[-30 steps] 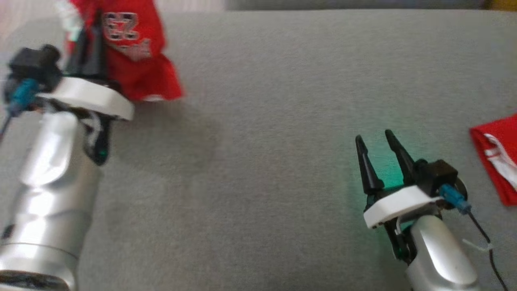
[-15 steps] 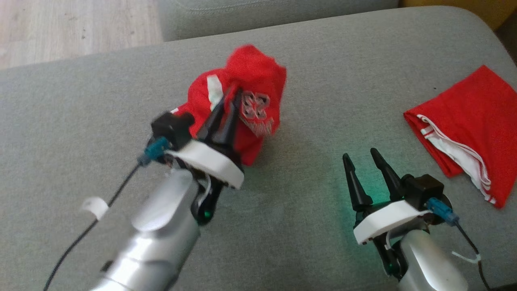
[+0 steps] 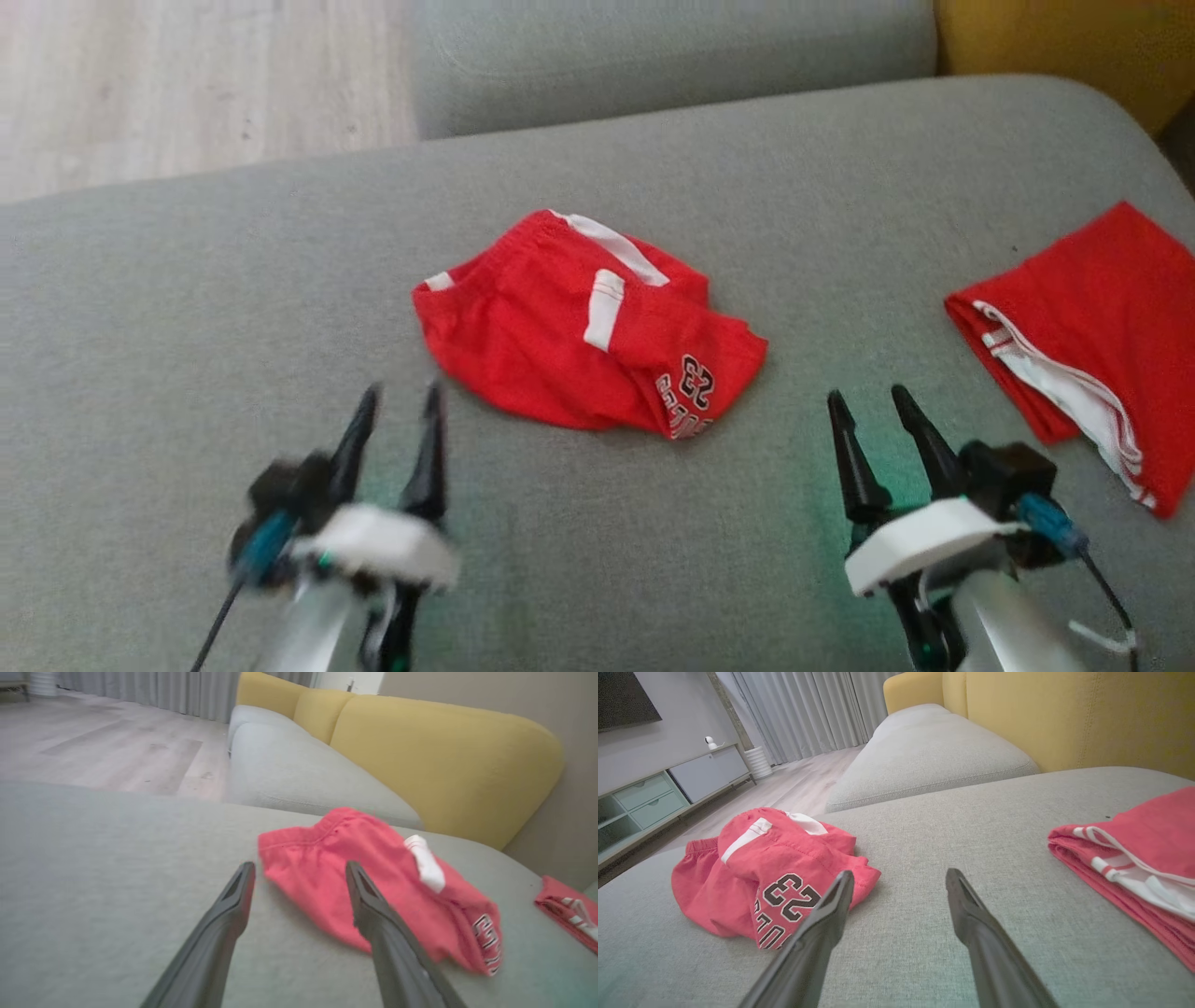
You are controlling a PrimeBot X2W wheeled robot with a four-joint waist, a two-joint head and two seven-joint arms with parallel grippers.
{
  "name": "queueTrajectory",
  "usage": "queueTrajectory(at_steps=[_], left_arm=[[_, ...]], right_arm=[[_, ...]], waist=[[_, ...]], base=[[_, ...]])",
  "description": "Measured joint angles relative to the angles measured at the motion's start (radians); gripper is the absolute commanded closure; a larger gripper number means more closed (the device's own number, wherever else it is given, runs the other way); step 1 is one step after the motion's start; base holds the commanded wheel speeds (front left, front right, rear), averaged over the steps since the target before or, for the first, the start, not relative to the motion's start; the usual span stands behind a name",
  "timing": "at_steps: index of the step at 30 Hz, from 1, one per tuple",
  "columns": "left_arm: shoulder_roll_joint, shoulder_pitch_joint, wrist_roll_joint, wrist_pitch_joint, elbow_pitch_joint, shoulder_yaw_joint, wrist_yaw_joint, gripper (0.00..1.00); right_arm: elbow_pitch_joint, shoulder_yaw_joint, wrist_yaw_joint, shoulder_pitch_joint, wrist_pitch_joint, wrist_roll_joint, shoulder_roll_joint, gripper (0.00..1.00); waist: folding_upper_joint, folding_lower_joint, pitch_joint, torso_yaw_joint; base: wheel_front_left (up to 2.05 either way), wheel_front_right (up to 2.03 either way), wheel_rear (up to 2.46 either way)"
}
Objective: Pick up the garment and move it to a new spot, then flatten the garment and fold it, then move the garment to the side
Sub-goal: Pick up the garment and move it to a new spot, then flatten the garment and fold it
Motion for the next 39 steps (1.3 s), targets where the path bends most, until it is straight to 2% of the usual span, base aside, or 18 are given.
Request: queueTrajectory(at_steps=[2,8,16,21,26,35,39], left_arm=[[0.004,0.082,0.037,0.0,-0.039,0.07,0.008,0.0],[-0.001,0.24,0.12,0.0,-0.122,0.177,0.006,0.0],[-0.015,0.337,0.173,0.0,-0.181,0.23,-0.021,0.0],[-0.015,0.336,0.154,0.0,-0.194,0.221,-0.02,0.0],[-0.016,0.332,0.148,0.0,-0.196,0.178,-0.018,0.0],[-0.016,0.299,0.118,0.0,-0.179,0.075,-0.02,0.0],[-0.016,0.284,0.101,0.0,-0.178,0.042,-0.02,0.0]], right_arm=[[0.004,-0.015,0.0,0.018,0.0,0.0,0.001,0.0],[0.015,-0.041,0.0,0.056,0.0,-0.001,0.004,0.0],[0.017,-0.051,0.0,0.082,0.0,-0.001,0.008,0.0],[0.018,-0.042,0.0,0.081,0.0,-0.001,0.008,0.0],[0.072,0.023,0.0,0.034,0.0,0.0,0.008,0.0],[0.241,0.157,0.0,-0.316,0.018,0.023,0.003,0.0],[0.329,0.183,0.0,-0.413,0.037,0.044,-0.013,0.0]], waist=[[0.0,-0.0001,-0.016,0.014],[0.0,-0.0001,-0.046,0.051],[0.0,0.0,-0.062,0.079],[0.0,0.0001,-0.058,0.085],[0.0,0.0001,-0.046,0.113],[0.0,0.0002,0.004,0.223],[0.0,0.0003,0.031,0.277]], base=[[0.0,0.0,0.0],[0.0,0.0,0.0],[0.0,0.0,0.0],[0.0,0.0,0.0],[0.0,0.0,0.0],[0.0,0.0,0.0],[0.0,0.0,0.0]])
